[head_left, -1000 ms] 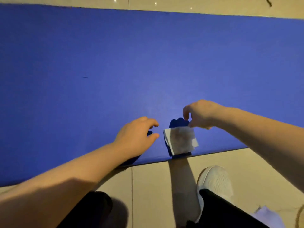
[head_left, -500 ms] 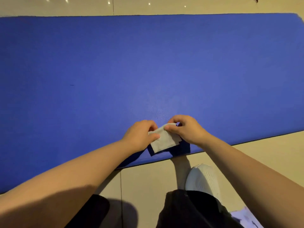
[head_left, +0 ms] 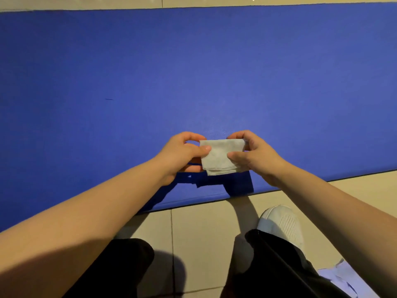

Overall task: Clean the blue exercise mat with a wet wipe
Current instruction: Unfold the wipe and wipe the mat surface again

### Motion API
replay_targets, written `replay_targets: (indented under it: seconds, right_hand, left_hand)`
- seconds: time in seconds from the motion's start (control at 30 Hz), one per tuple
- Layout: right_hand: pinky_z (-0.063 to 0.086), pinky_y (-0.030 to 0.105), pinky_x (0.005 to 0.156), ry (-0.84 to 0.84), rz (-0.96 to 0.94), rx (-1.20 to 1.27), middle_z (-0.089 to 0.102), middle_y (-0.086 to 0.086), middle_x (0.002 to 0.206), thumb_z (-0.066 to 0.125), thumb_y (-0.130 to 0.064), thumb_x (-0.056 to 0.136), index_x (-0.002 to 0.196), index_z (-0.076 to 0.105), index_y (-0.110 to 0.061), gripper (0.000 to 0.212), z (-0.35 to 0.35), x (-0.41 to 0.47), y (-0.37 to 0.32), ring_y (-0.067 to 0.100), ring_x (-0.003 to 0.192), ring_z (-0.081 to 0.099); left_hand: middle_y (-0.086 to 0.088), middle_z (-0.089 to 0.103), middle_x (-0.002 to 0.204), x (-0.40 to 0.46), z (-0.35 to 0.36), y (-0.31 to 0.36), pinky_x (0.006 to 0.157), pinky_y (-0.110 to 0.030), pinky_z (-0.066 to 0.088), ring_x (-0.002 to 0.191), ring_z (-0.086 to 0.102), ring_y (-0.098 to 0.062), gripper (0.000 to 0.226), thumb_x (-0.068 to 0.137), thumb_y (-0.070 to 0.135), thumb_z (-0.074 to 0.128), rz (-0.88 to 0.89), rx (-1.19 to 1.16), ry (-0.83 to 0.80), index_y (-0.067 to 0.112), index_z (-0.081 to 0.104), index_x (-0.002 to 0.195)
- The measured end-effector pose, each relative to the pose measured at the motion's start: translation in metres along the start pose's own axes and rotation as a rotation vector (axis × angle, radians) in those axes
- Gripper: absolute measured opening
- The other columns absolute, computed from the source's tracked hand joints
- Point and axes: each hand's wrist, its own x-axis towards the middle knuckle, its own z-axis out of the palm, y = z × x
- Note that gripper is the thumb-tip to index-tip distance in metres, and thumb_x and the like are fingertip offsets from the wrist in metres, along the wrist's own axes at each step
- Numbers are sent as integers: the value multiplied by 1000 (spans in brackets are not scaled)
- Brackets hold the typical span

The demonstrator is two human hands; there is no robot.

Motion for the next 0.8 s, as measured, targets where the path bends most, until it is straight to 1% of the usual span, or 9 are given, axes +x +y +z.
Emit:
replay_targets:
  seconds: [0.1,0.17,0.27,0.33,0.4,0.47,0.57,0.63,0.8]
  right_hand:
    - [51,26,62,87,8,-79,58,1,107,64,-8,92,124,48,-25,39,4,4,7,18,85,60]
    - [49,31,73,227,-50,-330,55,0,118,64,-16,93,130,47,-24,42,9,3,16,19,98,57]
    - [44,37,79,431,-470,-788,56,6,118,55,-18,92,120,57,-12,28,23,-16,26,28,105,54]
    - [45,36,69,255,-692,-862,58,9,109,49,-20,85,101,59,-9,22,37,-31,38,32,92,57]
    - [41,30,69,20,-697,-908,51,10,127,54,-18,83,91,54,-13,9,47,-37,53,29,95,54]
    - [45,34,80,-118,-686,-995,39,14,145,66,-14,80,90,56,-14,14,47,-33,70,31,104,51]
    - [46,50,96,-178,-660,-1154,31,26,152,76,-13,71,116,62,-16,47,42,-23,82,45,120,49]
    - [42,57,101,-220,-629,-1218,34,24,152,77,-19,71,136,50,-16,70,42,-20,85,47,131,44]
    - [38,56,108,-194,-611,-1274,36,15,154,59,-34,80,146,40,-5,75,44,-17,84,39,139,37]
  left_hand:
    - [-19,67,101,-5,4,-11,63,-24,59,77,70,-18,47,86,-5,66,20,-20,6,19,50,124]
    - [-22,65,105,-6,8,-19,66,-26,61,81,69,-22,53,84,-7,68,10,-26,72,18,47,126]
    - [-19,61,101,-3,11,-31,61,-25,60,77,67,-21,55,82,-9,70,-19,-42,137,14,47,127]
    - [-19,58,111,0,12,-38,58,-24,59,81,67,-23,56,82,-9,69,-41,-63,158,14,47,128]
    - [-18,55,122,3,12,-42,57,-23,59,84,68,-24,53,85,-7,68,-55,-55,173,17,47,128]
    - [-18,56,123,4,12,-44,57,-23,59,82,70,-25,47,89,-4,64,-57,-61,196,18,47,128]
    - [-19,57,120,3,11,-46,60,-24,60,87,70,-27,43,90,-3,62,-48,-49,218,16,48,127]
    - [-19,55,124,3,9,-47,60,-21,59,93,68,-29,45,89,-4,65,-45,-34,214,17,49,125]
    - [-16,60,115,3,1,-43,68,-25,60,85,70,-25,46,89,-6,62,-76,-184,157,16,48,126]
